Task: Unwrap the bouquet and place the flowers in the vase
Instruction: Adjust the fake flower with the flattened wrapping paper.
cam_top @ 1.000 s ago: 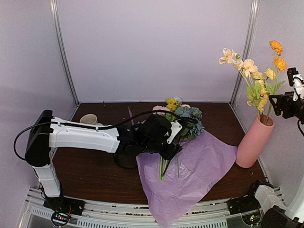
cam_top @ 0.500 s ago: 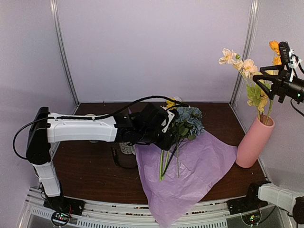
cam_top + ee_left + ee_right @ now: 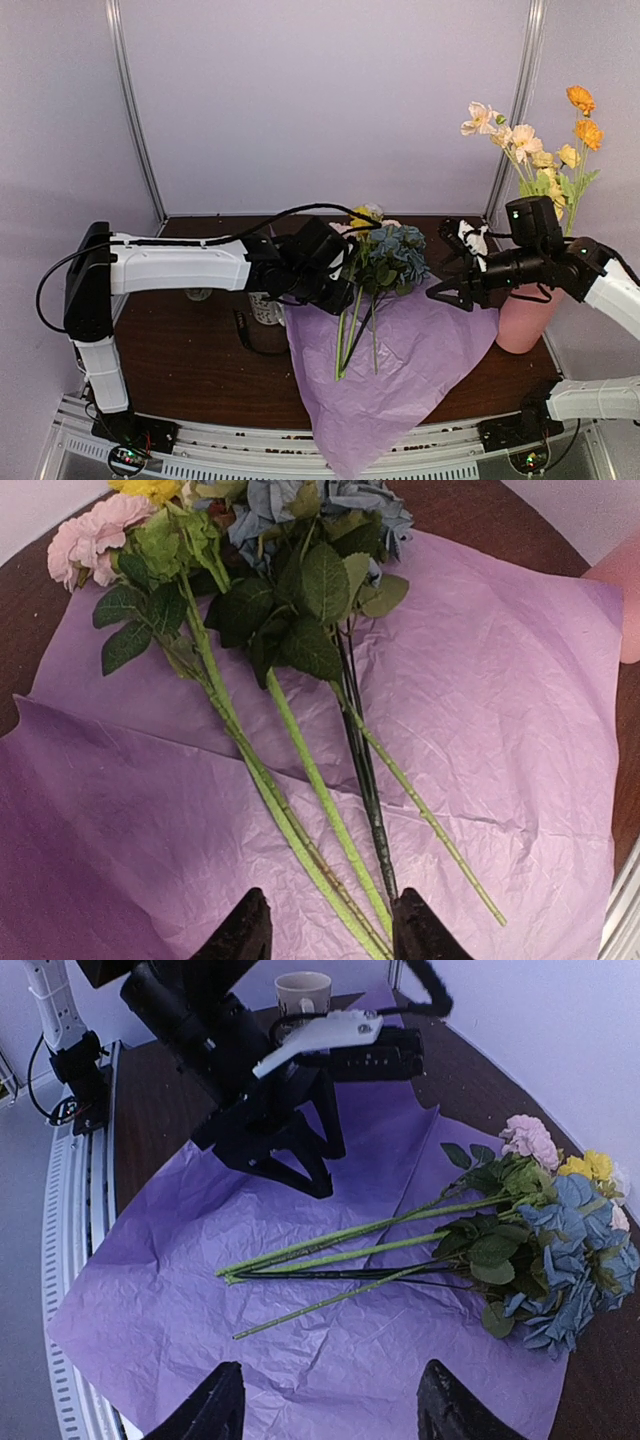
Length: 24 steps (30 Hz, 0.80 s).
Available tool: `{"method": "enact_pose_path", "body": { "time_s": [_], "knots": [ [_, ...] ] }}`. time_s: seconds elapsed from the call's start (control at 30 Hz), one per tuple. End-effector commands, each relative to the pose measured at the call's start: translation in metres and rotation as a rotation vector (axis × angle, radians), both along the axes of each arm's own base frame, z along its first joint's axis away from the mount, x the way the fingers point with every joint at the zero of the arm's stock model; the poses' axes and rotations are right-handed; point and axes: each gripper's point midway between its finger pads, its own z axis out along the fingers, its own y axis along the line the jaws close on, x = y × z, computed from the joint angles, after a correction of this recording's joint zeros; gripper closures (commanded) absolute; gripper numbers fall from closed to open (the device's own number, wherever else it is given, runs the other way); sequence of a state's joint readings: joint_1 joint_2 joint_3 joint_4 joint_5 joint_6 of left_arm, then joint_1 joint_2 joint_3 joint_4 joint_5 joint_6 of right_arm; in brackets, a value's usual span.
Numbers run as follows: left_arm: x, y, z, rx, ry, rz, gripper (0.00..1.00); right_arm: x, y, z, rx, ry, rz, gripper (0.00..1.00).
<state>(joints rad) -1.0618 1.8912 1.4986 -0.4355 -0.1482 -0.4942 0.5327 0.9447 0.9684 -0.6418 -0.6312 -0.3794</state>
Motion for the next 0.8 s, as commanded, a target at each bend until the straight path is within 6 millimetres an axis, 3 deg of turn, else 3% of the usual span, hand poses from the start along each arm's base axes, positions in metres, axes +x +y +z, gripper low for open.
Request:
{"method": "enact_pose_path", "body": {
  "time_s": [0.0, 0.07, 0.17, 0.43, 0.77],
  "knots": [
    [-0.002, 0.001, -0.029, 0.013, 0.111, -0.003, 0.56, 0.024, 0.004, -0.044, -0.006, -0.077, -0.056, 0.40],
    [-0.006, -0.006, -0.033, 0.005, 0.141, -0.028, 0.54, 0.025, 0.003, -0.061, -0.038, -0.065, -0.048, 0.40],
    [-0.016, -0.022, -0.033, -0.039, 0.208, -0.090, 0.52, 0.042, -0.002, -0.059, -0.055, -0.077, -0.134, 0.40],
    [-0.038, -0.059, -0.045, -0.137, 0.364, -0.130, 0.54, 0.054, -0.009, -0.072, -0.101, -0.099, -0.193, 0.39],
    [-0.045, -0.070, -0.084, -0.097, 0.480, -0.101, 0.53, 0.056, -0.014, -0.068, -0.109, -0.127, -0.214, 0.37]
  ]
}}
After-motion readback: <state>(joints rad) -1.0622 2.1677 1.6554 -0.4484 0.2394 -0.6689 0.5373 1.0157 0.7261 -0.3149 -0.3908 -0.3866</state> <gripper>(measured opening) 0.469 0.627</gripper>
